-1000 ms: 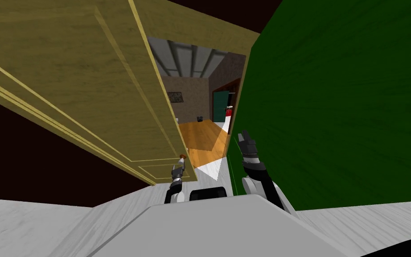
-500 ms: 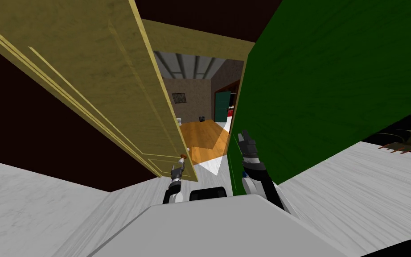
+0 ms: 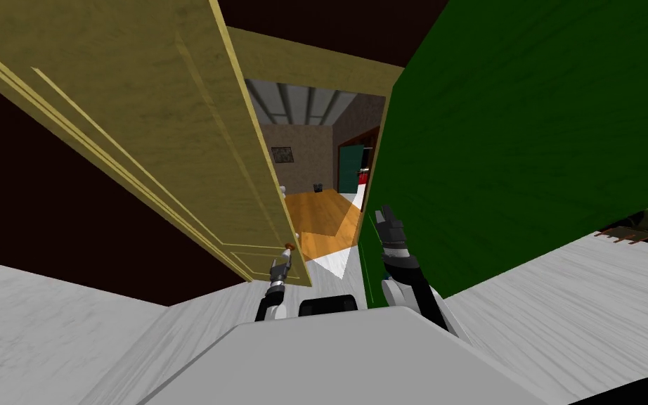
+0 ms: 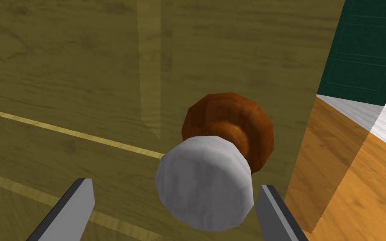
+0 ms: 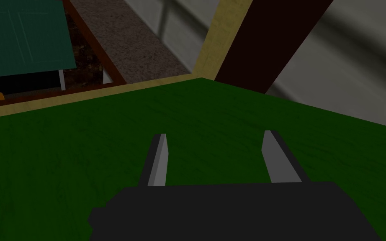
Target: Pull the door open
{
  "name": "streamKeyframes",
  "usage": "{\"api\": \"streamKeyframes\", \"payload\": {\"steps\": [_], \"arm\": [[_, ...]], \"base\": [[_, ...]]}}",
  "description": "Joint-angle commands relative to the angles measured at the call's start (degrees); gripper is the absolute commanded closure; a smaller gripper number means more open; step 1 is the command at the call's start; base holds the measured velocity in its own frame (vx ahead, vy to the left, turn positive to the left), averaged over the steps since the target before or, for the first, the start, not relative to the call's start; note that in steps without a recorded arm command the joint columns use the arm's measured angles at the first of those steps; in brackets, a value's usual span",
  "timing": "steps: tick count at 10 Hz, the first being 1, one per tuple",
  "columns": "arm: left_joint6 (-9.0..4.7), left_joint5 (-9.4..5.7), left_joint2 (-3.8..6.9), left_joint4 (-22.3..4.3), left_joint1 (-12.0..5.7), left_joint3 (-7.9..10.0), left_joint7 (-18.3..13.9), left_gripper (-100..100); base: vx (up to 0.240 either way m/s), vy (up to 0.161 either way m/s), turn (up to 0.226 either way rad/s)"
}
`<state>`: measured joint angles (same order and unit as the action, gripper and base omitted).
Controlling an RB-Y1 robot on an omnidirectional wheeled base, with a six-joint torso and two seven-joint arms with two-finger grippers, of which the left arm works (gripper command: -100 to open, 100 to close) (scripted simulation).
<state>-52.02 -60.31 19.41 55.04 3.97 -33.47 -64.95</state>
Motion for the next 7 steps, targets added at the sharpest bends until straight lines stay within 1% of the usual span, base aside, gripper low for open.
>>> {"api": "streamKeyframes", "payload": {"steps": [1, 3, 5, 6, 7], "arm": [[-0.42, 1.03, 1.58, -0.31, -0.56, 0.32, -1.56, 100], [-0.30, 2.51, 1.96, -0.15, -0.73, -0.41, -2.78, 100], [-0.20, 3.77, 2.21, 0.01, -0.84, -0.97, -3.74, 100], [-0.16, 4.13, 2.27, 0.05, -0.86, -1.12, -3.98, 100], [0.08, 3.88, 2.04, 0.20, -0.73, -1.22, -3.73, 100]], "base": [[0.129, 0.022, -0.156], [0.155, 0.057, -0.225], [0.180, 0.038, -0.305], [0.161, 0.042, -0.243], [0.076, 0.019, -0.059]]}}
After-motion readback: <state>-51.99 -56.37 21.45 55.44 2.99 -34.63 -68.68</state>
